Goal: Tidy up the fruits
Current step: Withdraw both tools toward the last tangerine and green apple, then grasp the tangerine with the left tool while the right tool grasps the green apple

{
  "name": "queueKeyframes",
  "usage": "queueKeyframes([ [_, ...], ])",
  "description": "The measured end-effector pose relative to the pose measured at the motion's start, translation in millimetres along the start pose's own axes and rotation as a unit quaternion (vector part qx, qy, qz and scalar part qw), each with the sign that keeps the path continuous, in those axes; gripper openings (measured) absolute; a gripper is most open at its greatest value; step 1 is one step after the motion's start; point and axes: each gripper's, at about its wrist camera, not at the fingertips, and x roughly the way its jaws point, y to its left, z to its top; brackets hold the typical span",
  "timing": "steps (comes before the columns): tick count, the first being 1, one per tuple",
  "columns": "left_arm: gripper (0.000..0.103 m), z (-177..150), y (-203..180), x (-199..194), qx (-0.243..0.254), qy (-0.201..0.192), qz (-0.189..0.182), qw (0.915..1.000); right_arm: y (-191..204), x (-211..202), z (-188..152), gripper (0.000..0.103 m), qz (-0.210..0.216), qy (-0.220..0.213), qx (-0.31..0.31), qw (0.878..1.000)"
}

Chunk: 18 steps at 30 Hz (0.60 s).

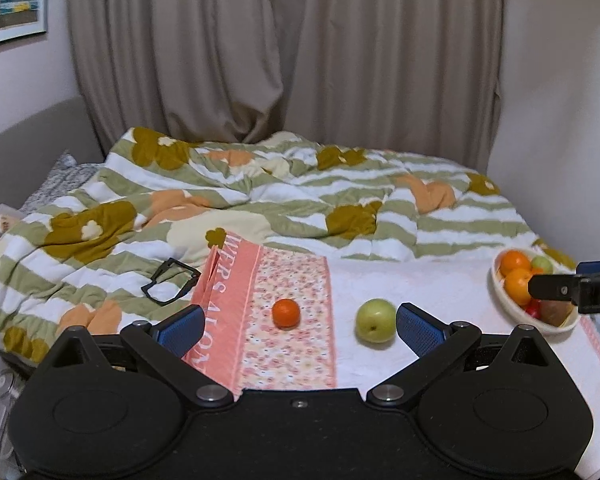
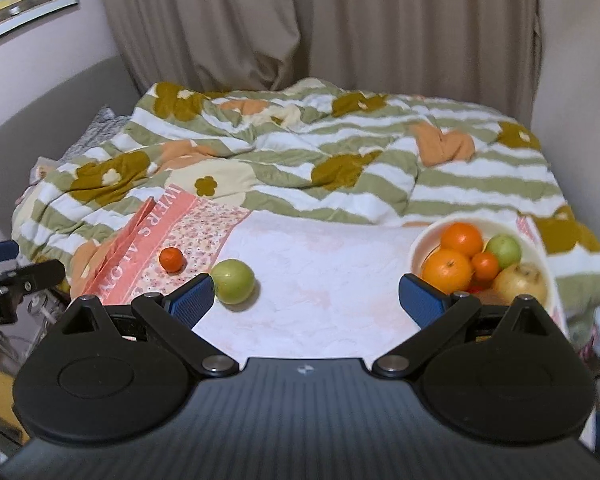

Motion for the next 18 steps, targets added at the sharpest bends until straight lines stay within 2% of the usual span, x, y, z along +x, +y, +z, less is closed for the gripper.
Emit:
queueKeyframes([
  [7,0.103,4.8,40.9,53.4,0.035,0.032,-0.047,0.9978,25.8,43.7,-2.0,0.103,-0.028,0.026,0.069,0.997],
  [14,0.101,11.1,57.7,109.0,0.072,0.065,-0.081,0.9920,35.8,86.6,-1.0,0.103,-0.041,0.051,0.142,0.988],
  [18,0.092,11.6,57.4,141.0,0.087,0.090,-0.102,0.9868,38.0,107.8,-0.1,0.103,-0.048,0.066,0.163,0.983],
])
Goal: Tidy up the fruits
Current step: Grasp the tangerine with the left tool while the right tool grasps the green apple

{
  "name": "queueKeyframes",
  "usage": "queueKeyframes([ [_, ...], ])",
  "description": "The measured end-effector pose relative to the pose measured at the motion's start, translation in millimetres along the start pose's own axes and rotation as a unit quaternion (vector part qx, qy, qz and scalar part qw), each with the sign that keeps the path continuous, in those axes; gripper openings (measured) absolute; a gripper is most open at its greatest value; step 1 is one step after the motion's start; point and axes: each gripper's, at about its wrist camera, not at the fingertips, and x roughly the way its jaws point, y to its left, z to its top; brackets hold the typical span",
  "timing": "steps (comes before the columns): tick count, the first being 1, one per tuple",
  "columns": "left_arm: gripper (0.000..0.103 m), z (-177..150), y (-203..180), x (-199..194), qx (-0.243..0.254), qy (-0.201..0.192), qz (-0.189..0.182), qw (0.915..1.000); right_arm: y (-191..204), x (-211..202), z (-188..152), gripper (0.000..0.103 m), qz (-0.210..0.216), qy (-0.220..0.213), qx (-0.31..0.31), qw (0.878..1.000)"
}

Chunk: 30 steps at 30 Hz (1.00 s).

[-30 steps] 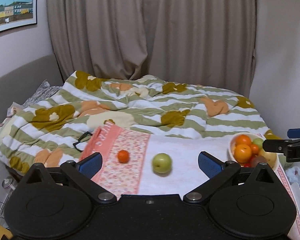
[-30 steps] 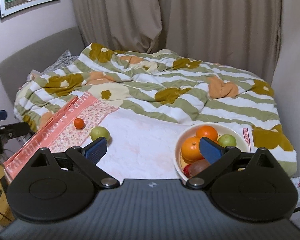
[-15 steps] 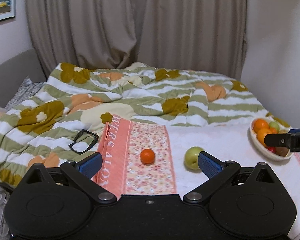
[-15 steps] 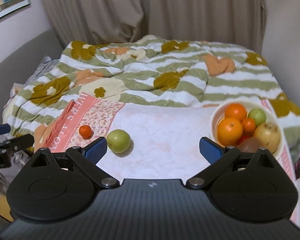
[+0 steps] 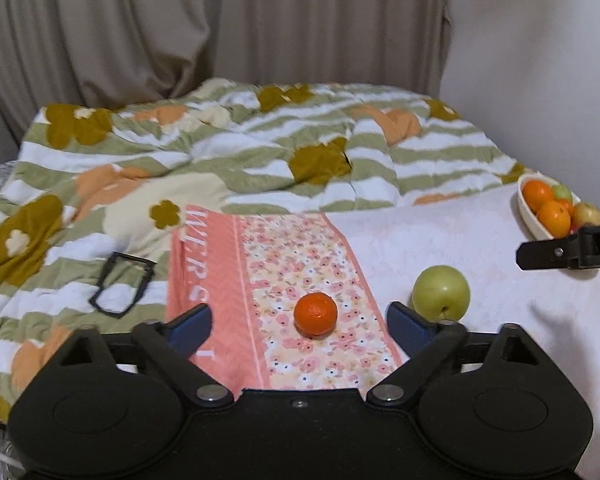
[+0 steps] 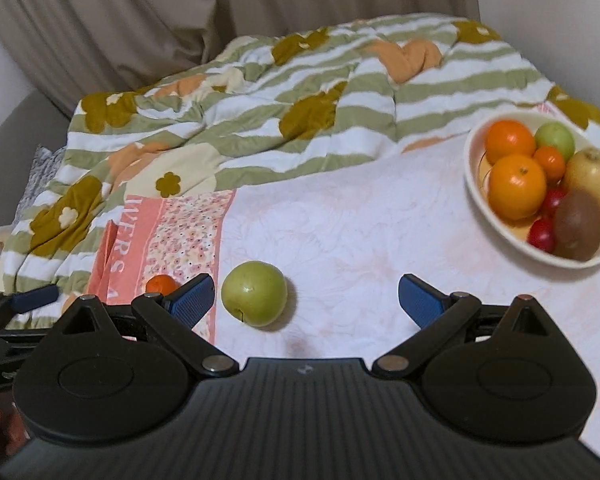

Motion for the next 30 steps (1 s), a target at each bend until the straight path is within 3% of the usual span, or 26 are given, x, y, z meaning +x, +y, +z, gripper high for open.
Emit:
queueKeyframes([
  [2,0.092,0.4,0.5,13.7,0.006,0.011,-0.007,0.9999,3.8,10.1,1.4,0.103,-0.002,0.007,0.005,1.000],
  [10,0.074,0.0,-0.3,55.5,0.013,0.041,-0.024,0.9988,13.1,41.9,2.3,0.103,-0.002,0.033,0.017,0.999],
  [14,0.071,2.4,-0.4,66.6,0.010,0.047,-0.030,0.9984,15.9,54.5,2.0,0.103,0.003,0.044,0.021,0.999],
  [17,0.063,3.5,-1.3,73.8,0.011,0.053,-0.036,0.9979,19.4,61.4,1.2,0.103,0.007,0.051,0.020,0.998],
  [19,0.041,2.9,-1.7,78.4,0.012,0.059,-0.042,0.9973,21.3,66.0,1.2,0.103,0.008,0.055,0.018,0.998],
  [30,0.039,-3.6,8.4,74.0,0.001,0.061,-0.039,0.9974,30.6,81.5,-0.8,0.103,0.011,0.070,0.004,0.997],
])
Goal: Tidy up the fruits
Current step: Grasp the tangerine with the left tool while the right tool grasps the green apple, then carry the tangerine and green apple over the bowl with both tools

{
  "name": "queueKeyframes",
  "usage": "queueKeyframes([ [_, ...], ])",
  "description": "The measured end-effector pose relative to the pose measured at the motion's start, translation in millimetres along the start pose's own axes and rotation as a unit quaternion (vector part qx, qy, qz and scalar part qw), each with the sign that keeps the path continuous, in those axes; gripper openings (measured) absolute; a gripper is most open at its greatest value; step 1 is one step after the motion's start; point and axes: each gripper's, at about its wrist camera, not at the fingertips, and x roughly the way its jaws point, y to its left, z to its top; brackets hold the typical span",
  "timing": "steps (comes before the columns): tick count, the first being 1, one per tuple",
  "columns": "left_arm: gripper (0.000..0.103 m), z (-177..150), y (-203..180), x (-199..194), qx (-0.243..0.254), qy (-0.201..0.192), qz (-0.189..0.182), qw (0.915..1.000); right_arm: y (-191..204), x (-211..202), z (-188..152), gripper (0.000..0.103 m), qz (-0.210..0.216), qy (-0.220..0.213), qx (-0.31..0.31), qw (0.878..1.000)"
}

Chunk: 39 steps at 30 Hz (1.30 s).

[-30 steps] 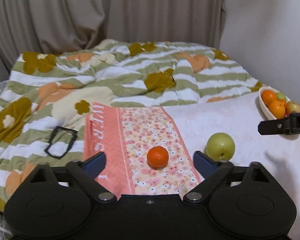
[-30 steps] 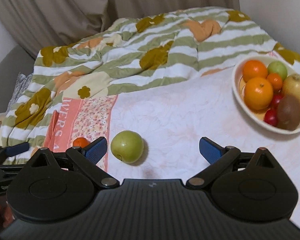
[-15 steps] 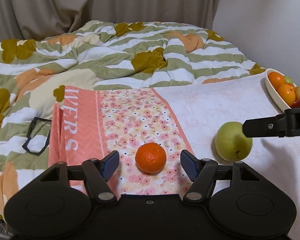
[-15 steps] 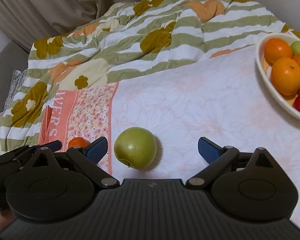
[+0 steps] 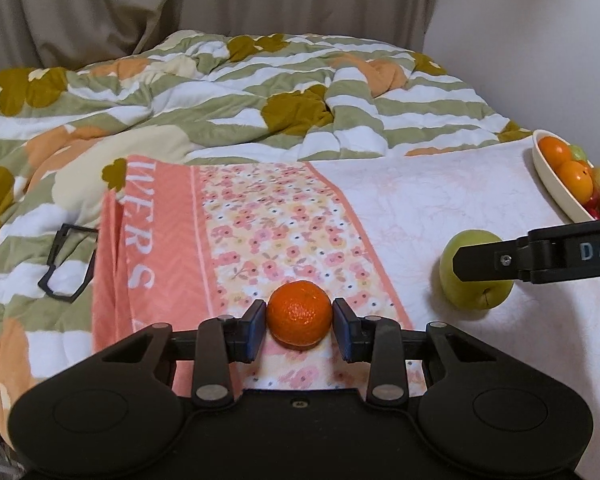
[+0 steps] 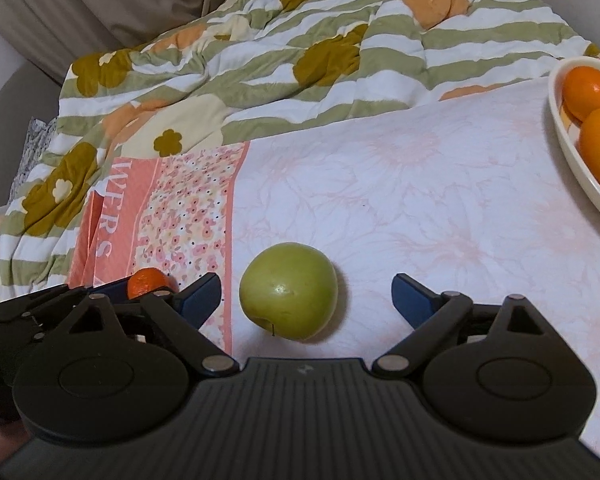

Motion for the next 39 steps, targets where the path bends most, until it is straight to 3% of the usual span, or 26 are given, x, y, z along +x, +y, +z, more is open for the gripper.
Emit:
queueKeyframes([
  [6,0.039,-8.7,5.3,-6.4,-0.019,0.000,0.000,0.9998,1.3,10.4,-0.6,0.095,0.006,0.010,-0.001,1.000],
  [8,0.039,-11.1,5.9,-9.9,-0.024,-0.002,0.001,0.9997,3.0,12.7,-0.7,0.086,0.007,0.011,-0.005,1.000],
  [9,0.039,-11.9,5.9,-12.3,-0.026,-0.004,0.002,0.9997,4.8,13.6,-0.2,0.071,0.009,0.014,-0.012,1.000],
  [16,0.039,-14.6,1.9,-34.2,-0.028,-0.025,0.006,0.9993,14.4,3.3,-6.2,0.071,0.009,0.007,-0.039,0.999],
  [27,0.039,-21.2,-19.0,-87.1,-0.029,-0.073,0.019,0.9967,17.4,-52.5,-14.9,0.071,0.016,-0.037,-0.061,0.997],
  [39,0.039,-47.5,-77.2,-150.5,-0.049,-0.124,0.084,0.9875,-29.5,-138.0,-37.6,0.071,0.037,-0.093,-0.101,0.990],
])
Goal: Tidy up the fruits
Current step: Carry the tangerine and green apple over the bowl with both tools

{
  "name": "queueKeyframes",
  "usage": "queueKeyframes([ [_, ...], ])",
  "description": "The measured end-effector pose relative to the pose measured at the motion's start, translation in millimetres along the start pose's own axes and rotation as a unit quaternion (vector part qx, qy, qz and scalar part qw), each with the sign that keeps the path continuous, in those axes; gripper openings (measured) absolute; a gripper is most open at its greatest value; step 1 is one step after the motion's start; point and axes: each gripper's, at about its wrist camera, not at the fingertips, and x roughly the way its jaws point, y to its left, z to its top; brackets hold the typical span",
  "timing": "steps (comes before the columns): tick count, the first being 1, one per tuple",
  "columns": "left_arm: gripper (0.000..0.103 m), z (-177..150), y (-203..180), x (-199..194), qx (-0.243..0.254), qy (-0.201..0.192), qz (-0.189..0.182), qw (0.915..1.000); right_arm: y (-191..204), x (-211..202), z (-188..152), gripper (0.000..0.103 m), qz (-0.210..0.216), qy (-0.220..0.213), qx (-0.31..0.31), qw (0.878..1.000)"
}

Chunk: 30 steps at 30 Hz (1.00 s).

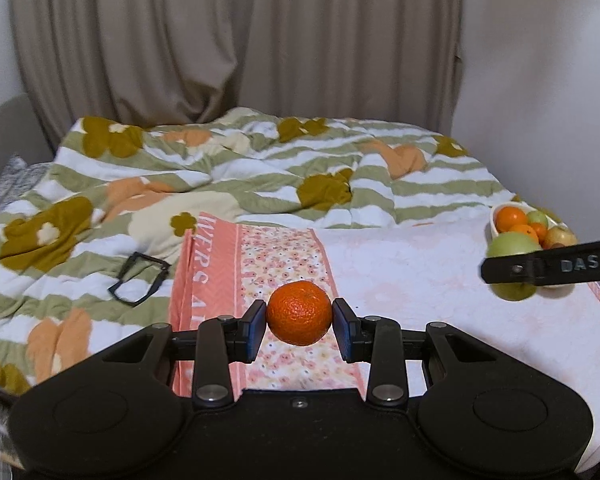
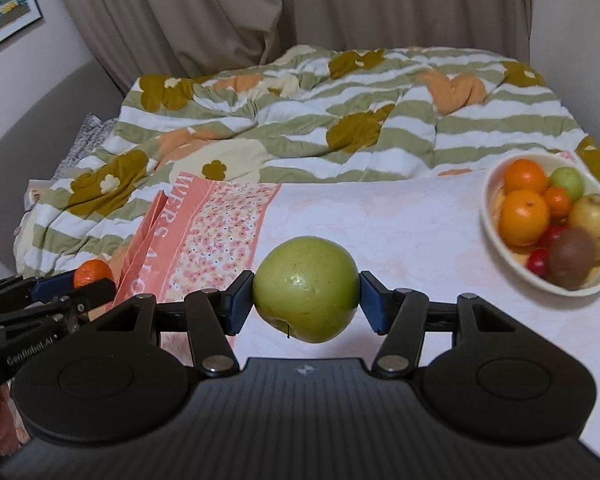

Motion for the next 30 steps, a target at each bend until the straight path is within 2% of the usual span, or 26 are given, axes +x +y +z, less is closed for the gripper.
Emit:
queueKeyframes([
  [7,0.039,-7.2,-52.0,-36.8,-0.017,-0.019,0.024,0.9994,-47.6,-48.1,-10.8,0.071,0.017,-0.018,-0.013,1.000],
  [14,0.039,-4.3,-118.5,-45.3,-0.019,-0.034,0.017,0.9991,-110.4,-86.8,-16.4,0.071,0.019,-0.033,-0.027,0.999],
  [23,0.039,16.4,-200.7,-27.9,-0.012,-0.036,-0.020,0.9991,-187.5,-109.6,-6.3,0.071,-0.004,-0.039,-0.033,0.999],
  [30,0.039,40.6,-249.1,6.5,0.014,-0.025,-0.056,0.9980,-239.4,-111.5,11.8,0.071,-0.030,-0.050,-0.017,0.998],
])
